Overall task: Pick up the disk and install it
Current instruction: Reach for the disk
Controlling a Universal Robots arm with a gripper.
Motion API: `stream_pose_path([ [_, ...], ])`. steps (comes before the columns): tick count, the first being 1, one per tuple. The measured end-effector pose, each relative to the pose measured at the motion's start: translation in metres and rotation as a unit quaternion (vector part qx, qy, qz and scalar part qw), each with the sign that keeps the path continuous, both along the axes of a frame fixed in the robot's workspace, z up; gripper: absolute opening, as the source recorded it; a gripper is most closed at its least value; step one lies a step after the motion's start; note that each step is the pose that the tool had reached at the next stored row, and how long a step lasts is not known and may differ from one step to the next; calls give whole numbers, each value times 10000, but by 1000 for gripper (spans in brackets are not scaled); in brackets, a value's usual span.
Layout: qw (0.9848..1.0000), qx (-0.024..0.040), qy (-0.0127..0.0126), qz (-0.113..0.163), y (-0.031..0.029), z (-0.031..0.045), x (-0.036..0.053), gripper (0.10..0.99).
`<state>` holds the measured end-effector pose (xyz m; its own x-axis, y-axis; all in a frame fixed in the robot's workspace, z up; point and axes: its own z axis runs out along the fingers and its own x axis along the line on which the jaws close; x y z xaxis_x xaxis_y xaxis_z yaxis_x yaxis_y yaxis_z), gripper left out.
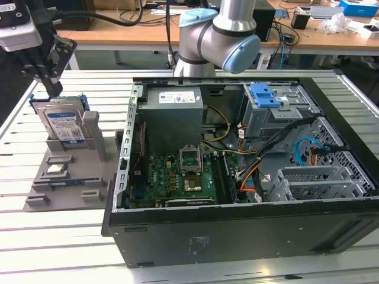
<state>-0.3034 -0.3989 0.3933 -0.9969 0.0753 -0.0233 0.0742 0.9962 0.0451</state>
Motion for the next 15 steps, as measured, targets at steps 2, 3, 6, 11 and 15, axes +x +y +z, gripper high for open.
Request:
stream_pose_path([
  [2,10000,0,0,0,0,0,-32,106],
  [3,10000,0,0,0,0,0,-52,106],
  [6,10000,0,0,0,0,0,-99,106],
  [11,10000,0,0,0,0,0,-169,106],
  [15,10000,0,0,0,0,0,-222,106],
])
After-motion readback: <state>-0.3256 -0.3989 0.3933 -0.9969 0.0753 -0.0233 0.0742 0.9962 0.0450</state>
